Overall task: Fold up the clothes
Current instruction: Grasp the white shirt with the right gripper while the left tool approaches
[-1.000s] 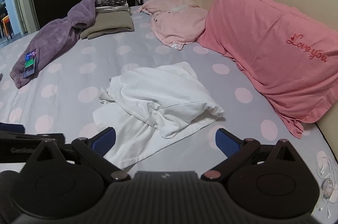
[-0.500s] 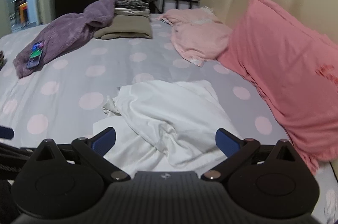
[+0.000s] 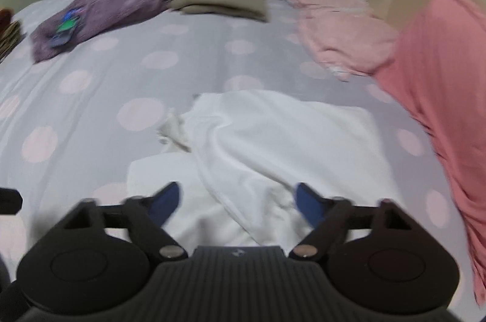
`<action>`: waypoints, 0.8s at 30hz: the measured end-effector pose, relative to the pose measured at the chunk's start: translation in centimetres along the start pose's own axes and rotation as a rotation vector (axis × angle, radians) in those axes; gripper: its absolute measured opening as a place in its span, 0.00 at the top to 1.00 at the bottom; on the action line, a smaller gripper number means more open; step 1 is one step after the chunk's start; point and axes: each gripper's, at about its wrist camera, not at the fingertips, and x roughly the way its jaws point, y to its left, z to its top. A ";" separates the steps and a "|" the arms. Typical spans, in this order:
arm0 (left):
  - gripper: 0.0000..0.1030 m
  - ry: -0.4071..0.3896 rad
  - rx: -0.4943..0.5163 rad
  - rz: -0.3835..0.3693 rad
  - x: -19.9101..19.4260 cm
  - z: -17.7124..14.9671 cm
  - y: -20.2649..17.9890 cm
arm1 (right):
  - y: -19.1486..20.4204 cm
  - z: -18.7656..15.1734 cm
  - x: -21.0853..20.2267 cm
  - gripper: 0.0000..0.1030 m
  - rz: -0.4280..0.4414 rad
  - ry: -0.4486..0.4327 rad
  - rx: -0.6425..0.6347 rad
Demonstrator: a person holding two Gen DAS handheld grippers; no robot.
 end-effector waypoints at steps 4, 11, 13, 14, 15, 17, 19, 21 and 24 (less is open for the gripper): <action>0.16 0.008 -0.047 -0.065 0.7 0.3 1.2 | 1.4 0.6 3.4 0.42 0.028 -0.007 -0.119; 0.16 0.033 -0.074 -0.059 2.0 0.5 2.1 | 2.8 1.0 8.3 0.69 0.039 0.051 -0.204; 0.16 0.035 -0.081 -0.063 2.1 0.6 2.3 | 2.6 1.2 8.3 0.85 0.038 0.047 -0.208; 0.16 0.034 -0.084 -0.065 2.1 0.6 2.3 | 2.5 1.3 8.2 0.93 0.034 0.044 -0.208; 0.16 0.033 -0.086 -0.067 2.1 0.7 2.4 | 2.3 1.4 7.9 0.94 0.034 0.040 -0.204; 0.16 0.026 -0.088 -0.073 2.0 0.9 2.5 | 1.5 1.8 6.9 0.95 0.050 0.017 -0.173; 0.17 0.014 -0.082 -0.076 1.7 1.2 2.4 | 0.6 2.5 5.2 0.95 0.057 -0.018 -0.149; 0.17 -0.003 -0.072 -0.075 1.2 1.5 2.2 | -0.5 3.7 2.7 0.95 0.070 -0.067 -0.130; 0.17 -0.034 -0.060 -0.084 0.2 1.9 1.7 | -2.2 6.0 -1.4 0.95 0.086 -0.146 -0.116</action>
